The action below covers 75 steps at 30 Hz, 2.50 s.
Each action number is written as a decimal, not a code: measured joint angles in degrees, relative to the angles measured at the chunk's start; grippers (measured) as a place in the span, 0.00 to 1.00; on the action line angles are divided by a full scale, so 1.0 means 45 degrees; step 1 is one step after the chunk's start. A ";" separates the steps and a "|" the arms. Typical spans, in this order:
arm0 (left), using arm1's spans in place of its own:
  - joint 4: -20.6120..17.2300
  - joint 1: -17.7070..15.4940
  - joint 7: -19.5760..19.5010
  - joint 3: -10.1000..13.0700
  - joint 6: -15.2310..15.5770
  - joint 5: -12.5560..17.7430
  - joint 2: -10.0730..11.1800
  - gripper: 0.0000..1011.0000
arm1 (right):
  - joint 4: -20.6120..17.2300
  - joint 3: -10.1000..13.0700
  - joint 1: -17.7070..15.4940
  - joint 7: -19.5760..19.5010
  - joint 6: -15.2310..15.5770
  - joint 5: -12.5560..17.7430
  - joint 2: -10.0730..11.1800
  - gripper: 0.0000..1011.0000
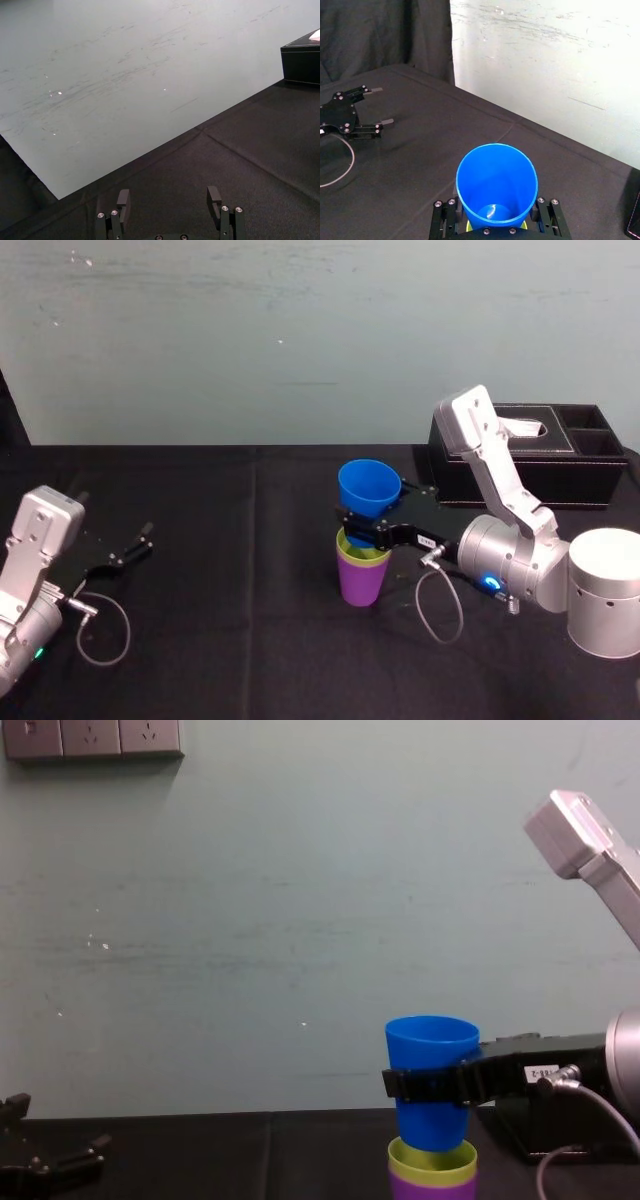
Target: Stack the three plastic cups sequentially using one hand.
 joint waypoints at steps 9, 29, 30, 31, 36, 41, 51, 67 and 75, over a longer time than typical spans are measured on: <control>0.0000 0.0000 0.0000 0.0000 0.0000 0.0001 0.0000 0.99 | 0.0398 -0.0078 0.0041 0.0024 -0.0338 0.0020 -0.0086 0.72; 0.0000 0.0000 0.0000 0.0000 0.0000 0.0000 0.0000 0.99 | 0.0883 -0.0110 0.0103 0.0077 -0.0511 0.0065 -0.0148 0.72; 0.0000 0.0000 0.0000 0.0000 0.0000 0.0000 0.0000 0.99 | 0.0898 -0.0114 0.0104 0.0088 -0.0516 0.0071 -0.0151 0.72; 0.0000 0.0000 0.0000 0.0000 0.0000 0.0000 0.0000 0.99 | 0.0945 -0.0124 0.0111 0.0098 -0.0524 0.0079 -0.0160 0.72; 0.0000 0.0000 0.0000 0.0000 0.0000 0.0000 0.0000 0.99 | 0.1096 -0.0174 0.0142 0.0121 -0.0547 0.0087 -0.0186 0.72; 0.0000 -0.0001 0.0000 0.0000 -0.0001 0.0000 0.0000 0.99 | 0.1218 -0.0230 0.0157 0.0131 -0.0572 0.0088 -0.0225 0.72; 0.0000 0.0000 0.0000 -0.0001 0.0000 0.0001 0.0000 0.99 | 0.1300 -0.0220 0.0156 0.0052 -0.0597 0.0057 -0.0282 0.72; 0.0000 0.0000 0.0000 0.0000 0.0000 0.0000 0.0000 0.99 | 0.1274 -0.0229 0.0151 0.0055 -0.0594 0.0057 -0.0264 0.75; 0.0000 0.0000 0.0000 0.0000 -0.0001 0.0000 0.0000 0.99 | 0.1264 -0.0228 0.0151 0.0057 -0.0585 0.0057 -0.0258 0.94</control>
